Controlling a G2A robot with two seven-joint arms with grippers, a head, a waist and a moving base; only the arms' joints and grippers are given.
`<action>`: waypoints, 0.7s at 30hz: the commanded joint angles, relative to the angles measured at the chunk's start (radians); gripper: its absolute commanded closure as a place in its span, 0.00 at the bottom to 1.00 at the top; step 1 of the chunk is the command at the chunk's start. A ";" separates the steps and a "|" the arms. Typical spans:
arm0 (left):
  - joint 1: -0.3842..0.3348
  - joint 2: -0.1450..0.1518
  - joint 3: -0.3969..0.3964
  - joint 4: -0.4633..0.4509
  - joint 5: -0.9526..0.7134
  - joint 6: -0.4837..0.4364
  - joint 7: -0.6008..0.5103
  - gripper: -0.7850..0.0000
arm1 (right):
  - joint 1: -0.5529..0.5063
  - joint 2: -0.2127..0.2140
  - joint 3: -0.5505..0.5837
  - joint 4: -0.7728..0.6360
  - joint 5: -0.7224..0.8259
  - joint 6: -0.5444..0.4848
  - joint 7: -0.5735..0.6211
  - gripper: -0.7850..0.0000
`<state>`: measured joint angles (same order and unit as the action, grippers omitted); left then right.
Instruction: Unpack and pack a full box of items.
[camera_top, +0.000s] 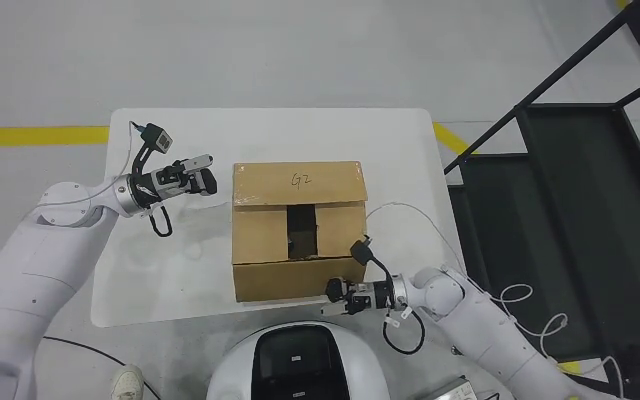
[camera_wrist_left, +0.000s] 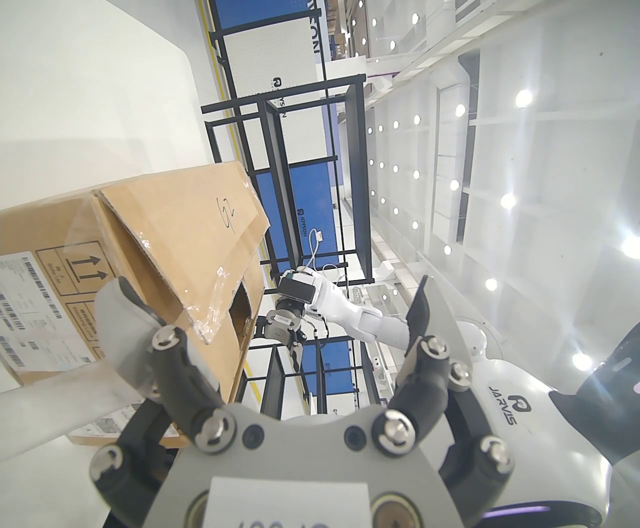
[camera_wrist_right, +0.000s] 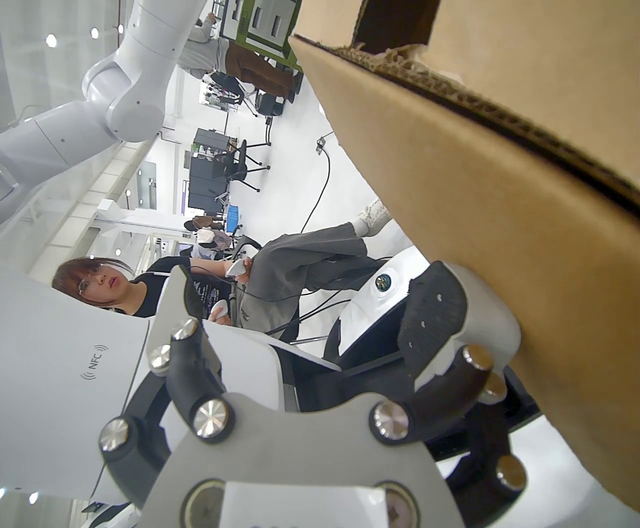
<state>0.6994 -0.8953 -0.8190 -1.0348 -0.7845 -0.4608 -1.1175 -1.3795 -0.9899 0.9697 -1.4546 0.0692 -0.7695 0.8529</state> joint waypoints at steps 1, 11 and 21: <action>0.000 0.000 0.000 0.000 0.000 0.000 0.000 0.00 | -0.009 0.001 -0.005 -0.008 0.028 -0.023 0.004 0.00; 0.019 0.001 -0.010 -0.039 0.000 0.020 0.014 0.00 | -0.079 0.058 0.122 -0.151 0.390 -0.012 0.185 0.00; 0.117 0.027 -0.082 -0.207 -0.035 0.153 -0.111 0.00 | -0.138 0.105 0.271 -0.218 0.614 0.020 0.217 0.00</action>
<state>0.8015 -0.8699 -0.8984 -1.2231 -0.8094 -0.3329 -1.2099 -1.5125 -0.8879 1.2335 -1.6681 0.6688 -0.7501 1.0701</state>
